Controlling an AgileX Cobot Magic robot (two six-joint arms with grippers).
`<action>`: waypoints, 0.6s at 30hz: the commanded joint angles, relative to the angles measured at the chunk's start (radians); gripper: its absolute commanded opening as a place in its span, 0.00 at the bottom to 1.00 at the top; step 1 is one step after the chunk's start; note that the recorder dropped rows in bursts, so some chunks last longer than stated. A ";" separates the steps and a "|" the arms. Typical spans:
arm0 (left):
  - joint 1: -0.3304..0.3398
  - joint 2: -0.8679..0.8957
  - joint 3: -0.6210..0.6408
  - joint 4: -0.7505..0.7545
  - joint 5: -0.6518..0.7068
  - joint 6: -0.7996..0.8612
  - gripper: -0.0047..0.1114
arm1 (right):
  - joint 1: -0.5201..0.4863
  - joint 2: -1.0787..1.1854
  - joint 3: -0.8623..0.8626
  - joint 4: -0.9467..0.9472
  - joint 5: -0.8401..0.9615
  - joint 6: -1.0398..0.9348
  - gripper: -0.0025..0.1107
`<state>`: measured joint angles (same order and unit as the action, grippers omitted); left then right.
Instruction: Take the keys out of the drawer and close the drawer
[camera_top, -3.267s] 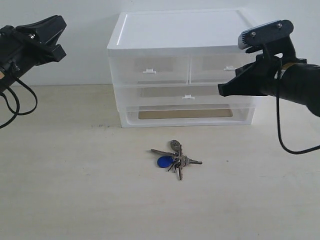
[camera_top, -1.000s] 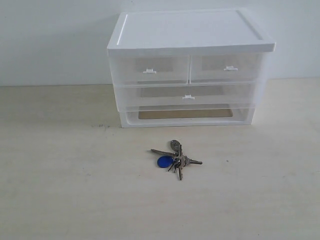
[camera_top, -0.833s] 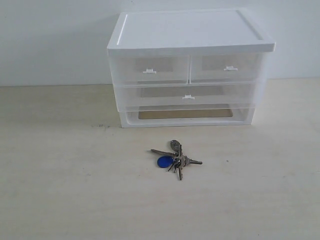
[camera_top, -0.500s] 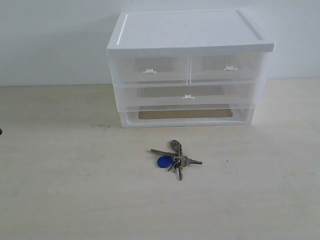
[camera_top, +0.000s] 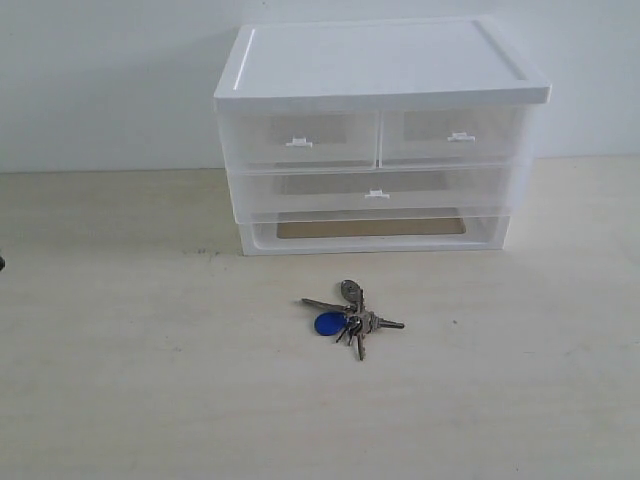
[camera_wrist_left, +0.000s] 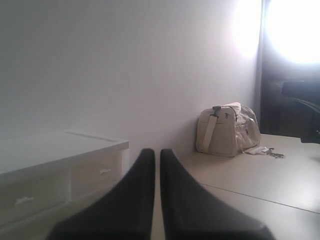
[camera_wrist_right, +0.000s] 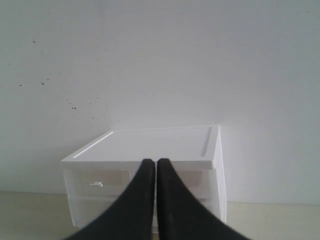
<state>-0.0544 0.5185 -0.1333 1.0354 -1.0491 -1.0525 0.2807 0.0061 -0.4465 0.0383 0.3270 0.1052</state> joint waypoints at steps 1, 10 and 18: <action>0.003 -0.003 0.005 0.001 0.003 -0.007 0.08 | -0.002 -0.006 0.005 0.003 -0.004 -0.002 0.02; -0.013 -0.004 0.005 0.001 0.003 0.066 0.08 | -0.002 -0.006 0.005 0.003 -0.004 -0.002 0.02; -0.037 -0.006 0.012 -0.001 0.033 0.261 0.08 | -0.002 -0.006 0.005 0.003 -0.004 -0.002 0.02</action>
<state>-0.0820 0.5185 -0.1315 1.0362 -1.0361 -0.8065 0.2807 0.0061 -0.4465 0.0408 0.3270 0.1052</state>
